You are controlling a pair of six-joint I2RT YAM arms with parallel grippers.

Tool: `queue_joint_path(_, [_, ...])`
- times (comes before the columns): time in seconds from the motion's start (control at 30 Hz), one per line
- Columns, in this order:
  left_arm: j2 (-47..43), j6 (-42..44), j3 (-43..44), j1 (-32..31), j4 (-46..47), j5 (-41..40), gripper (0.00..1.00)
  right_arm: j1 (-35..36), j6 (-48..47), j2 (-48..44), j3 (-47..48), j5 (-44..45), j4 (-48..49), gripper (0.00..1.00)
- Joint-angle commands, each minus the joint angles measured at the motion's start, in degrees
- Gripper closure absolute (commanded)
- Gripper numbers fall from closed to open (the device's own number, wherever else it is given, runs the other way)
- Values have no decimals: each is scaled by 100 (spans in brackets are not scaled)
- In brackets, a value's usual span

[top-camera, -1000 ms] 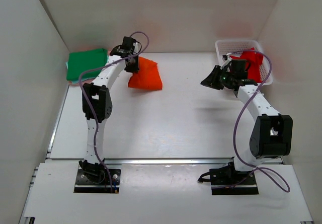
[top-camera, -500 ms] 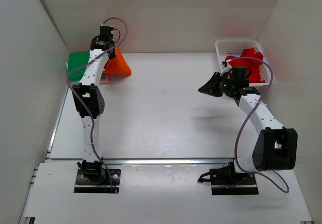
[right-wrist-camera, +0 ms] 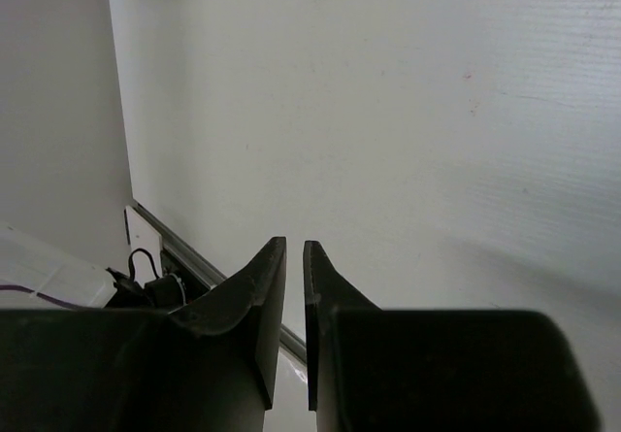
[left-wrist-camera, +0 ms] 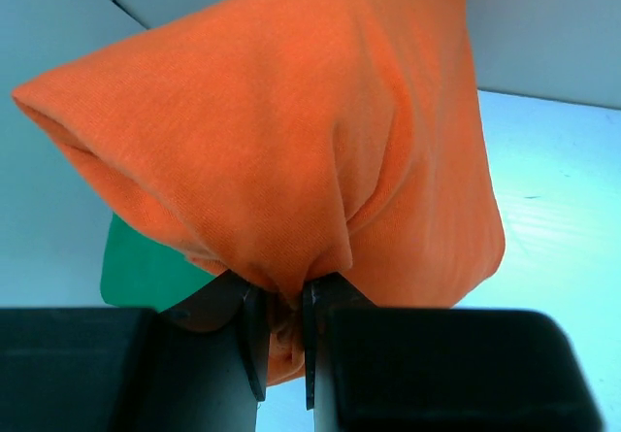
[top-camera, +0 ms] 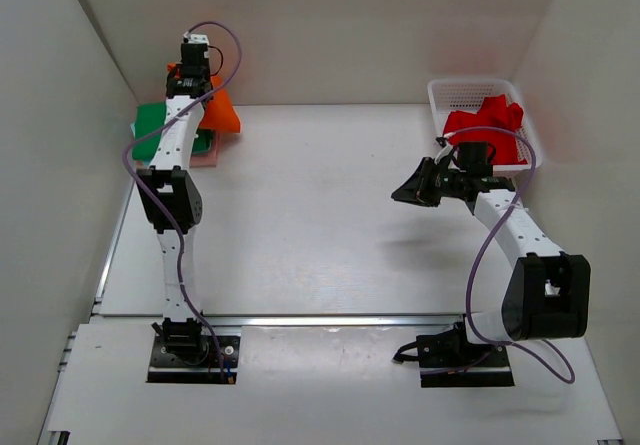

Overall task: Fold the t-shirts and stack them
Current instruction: Put the neatly folded tshirt into the corner of the board with the left arm

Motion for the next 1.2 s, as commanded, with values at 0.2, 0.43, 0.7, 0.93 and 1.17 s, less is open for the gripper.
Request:
queue_joint_path(0.2, [-147, 255, 14, 628, 367, -14, 100, -101, -122, 254, 323, -312, -193, 91])
queue_joint_path(0.43, [-121, 537, -408, 927, 639, 136, 97, -101, -87, 509, 446, -488, -237, 91])
queue_joint_path(0.7, [398, 677, -206, 1112, 859, -31, 96, -84, -183, 632, 420, -550, -378, 94])
queue_joint_path(0.93, [539, 1134, -355, 1313, 1333, -66, 96, -74, -254, 790, 410, -524, -596, 95])
queue_joint_path(1.17, [530, 1056, -320, 1560, 1799, -49, 98, 31, -333, 983, 516, -541, -694, 96])
